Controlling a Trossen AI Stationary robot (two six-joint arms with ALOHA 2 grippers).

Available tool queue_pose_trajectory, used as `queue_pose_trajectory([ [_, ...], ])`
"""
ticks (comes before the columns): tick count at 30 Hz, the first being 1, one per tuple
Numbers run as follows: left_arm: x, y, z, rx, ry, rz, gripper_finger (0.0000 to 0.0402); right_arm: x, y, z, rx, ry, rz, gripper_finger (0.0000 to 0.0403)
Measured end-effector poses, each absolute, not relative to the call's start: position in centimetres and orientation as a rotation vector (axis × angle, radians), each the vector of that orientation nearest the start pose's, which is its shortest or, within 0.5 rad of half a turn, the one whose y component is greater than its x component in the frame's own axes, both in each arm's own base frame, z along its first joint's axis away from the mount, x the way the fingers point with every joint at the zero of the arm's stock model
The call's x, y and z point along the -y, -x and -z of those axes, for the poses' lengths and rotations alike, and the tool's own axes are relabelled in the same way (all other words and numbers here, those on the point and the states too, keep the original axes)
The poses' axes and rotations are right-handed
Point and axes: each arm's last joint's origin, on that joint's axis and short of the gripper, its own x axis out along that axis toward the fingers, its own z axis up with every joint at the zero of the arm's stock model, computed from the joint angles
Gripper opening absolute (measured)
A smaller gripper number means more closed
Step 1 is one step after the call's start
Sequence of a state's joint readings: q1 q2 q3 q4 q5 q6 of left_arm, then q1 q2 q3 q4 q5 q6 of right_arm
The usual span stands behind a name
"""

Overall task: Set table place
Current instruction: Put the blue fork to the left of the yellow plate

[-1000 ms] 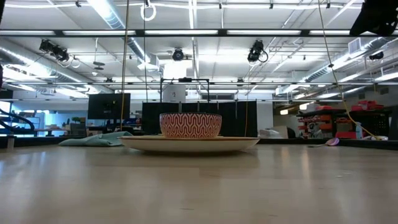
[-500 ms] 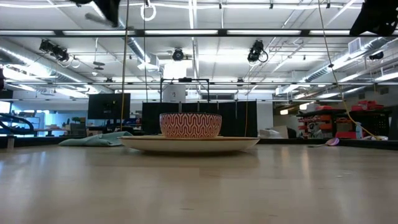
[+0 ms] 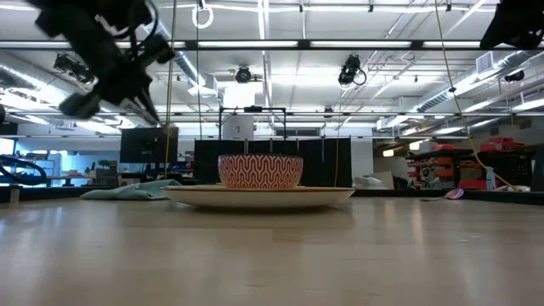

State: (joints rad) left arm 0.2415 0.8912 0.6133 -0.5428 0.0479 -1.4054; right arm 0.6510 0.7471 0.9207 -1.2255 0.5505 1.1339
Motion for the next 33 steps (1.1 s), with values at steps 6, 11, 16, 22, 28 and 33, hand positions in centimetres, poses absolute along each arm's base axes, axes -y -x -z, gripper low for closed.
queue_pose_trajectory([
  [6,-2.9,-15.3,-17.4,-0.375,1.548,-0.624,0.0013,-5.0,-9.1,-30.4,-0.778,-0.468,0.386,0.0012],
  [11,-2.4,-14.0,-13.8,-0.322,1.592,-0.588,0.0013,-5.0,-9.1,-30.4,-0.778,-0.468,0.386,0.0012],
  [16,-2.0,-12.9,-11.3,-0.292,1.619,-0.551,0.0013,-5.0,-9.1,-30.4,-0.777,-0.469,0.386,0.0012],
  [22,-2.0,-13.0,-11.3,-0.317,1.540,-0.517,0.0013,-5.0,-9.1,-30.4,-0.778,-0.468,0.386,0.0012],
  [28,-1.9,-12.8,-11.1,-0.329,1.622,-0.556,0.0013,-5.0,-9.1,-30.4,-0.776,-0.475,0.389,0.0012],
  [33,-1.9,-12.6,-10.7,-0.360,1.661,-0.615,0.0013,-5.0,-9.1,-30.4,-0.773,-0.494,0.397,0.0012],
])
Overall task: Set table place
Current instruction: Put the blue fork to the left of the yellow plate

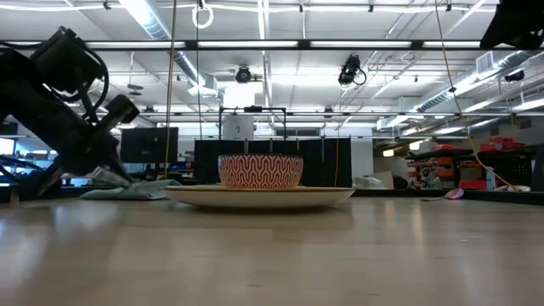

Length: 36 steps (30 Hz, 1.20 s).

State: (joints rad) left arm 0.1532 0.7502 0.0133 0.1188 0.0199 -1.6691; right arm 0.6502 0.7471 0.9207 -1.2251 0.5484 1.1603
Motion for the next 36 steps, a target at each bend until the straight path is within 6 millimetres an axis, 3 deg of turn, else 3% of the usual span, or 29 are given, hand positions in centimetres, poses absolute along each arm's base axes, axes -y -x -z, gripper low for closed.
queue_pose_trajectory([
  [6,-2.0,-13.4,-11.5,-0.480,1.592,-0.713,0.0013,-5.0,-9.1,-30.4,-0.772,-0.501,0.400,0.0012],
  [15,-2.0,-14.7,-11.1,-0.598,1.510,-0.765,0.0013,-5.0,-9.1,-30.4,-0.771,-0.507,0.403,0.0012],
  [22,-2.1,-15.5,-11.7,-0.478,1.418,-0.767,0.0013,-5.0,-9.1,-30.4,-0.771,-0.506,0.404,0.0012],
  [26,-1.8,-16.5,-13.7,-0.481,1.346,-0.822,0.0013,-5.0,-9.1,-30.4,-0.771,-0.506,0.403,0.0012],
  [36,-1.0,-17.0,-21.2,-0.818,1.097,-1.176,0.0013,-5.0,-9.1,-30.4,-0.773,-0.499,0.401,0.0012],
])
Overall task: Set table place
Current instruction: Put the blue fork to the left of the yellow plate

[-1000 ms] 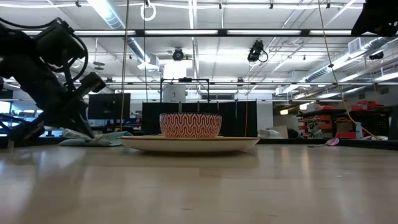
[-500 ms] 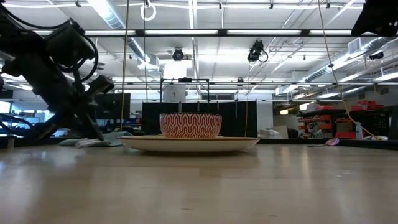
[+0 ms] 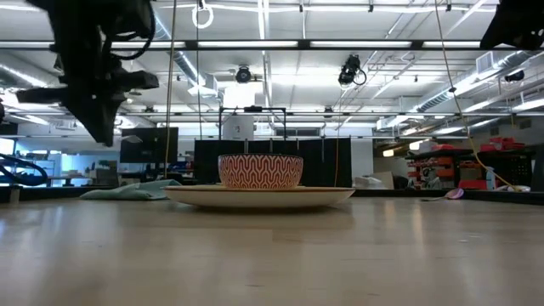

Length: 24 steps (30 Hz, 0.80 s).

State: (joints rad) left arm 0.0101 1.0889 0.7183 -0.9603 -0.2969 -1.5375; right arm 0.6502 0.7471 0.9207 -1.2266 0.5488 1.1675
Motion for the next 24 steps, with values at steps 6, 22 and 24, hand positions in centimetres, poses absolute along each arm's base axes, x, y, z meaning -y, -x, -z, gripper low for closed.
queue_pose_trajectory([
  [6,-0.8,-19.5,-22.3,-1.208,0.935,-1.278,0.0013,-5.0,-9.1,-30.4,-0.772,-0.502,0.402,0.0012],
  [22,-1.3,-29.2,-13.6,-1.785,0.566,-1.280,0.0013,-5.1,-9.1,-30.4,-0.795,-0.498,0.381,0.0012],
  [24,-1.3,-29.7,-12.8,-1.792,0.558,-1.292,0.0013,-5.1,-9.1,-30.4,-0.799,-0.502,0.379,0.0012],
])
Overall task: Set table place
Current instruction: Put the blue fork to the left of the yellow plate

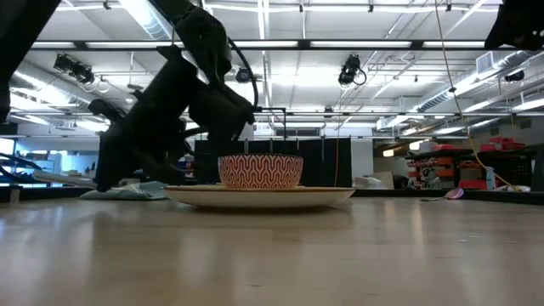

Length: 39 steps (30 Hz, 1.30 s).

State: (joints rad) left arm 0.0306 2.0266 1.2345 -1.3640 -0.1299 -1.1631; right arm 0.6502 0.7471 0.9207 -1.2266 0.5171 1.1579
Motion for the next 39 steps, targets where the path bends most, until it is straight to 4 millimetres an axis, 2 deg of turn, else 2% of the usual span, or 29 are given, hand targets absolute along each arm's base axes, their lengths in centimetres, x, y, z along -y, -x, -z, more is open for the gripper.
queue_pose_trajectory([
  [8,-1.8,-30.7,-12.6,-1.658,0.601,-1.356,0.0013,-5.2,-9.1,-30.3,-0.812,-0.509,0.369,0.0012],
  [31,-2.5,-31.2,-12.3,-1.497,0.767,-1.474,0.0014,-5.2,-9.1,-30.3,-0.812,-0.507,0.368,0.0012],
  [39,-2.5,-31.3,-12.3,-1.491,0.772,-1.471,0.0044,-5.2,-9.1,-30.3,-0.813,-0.507,0.368,0.0012],
])
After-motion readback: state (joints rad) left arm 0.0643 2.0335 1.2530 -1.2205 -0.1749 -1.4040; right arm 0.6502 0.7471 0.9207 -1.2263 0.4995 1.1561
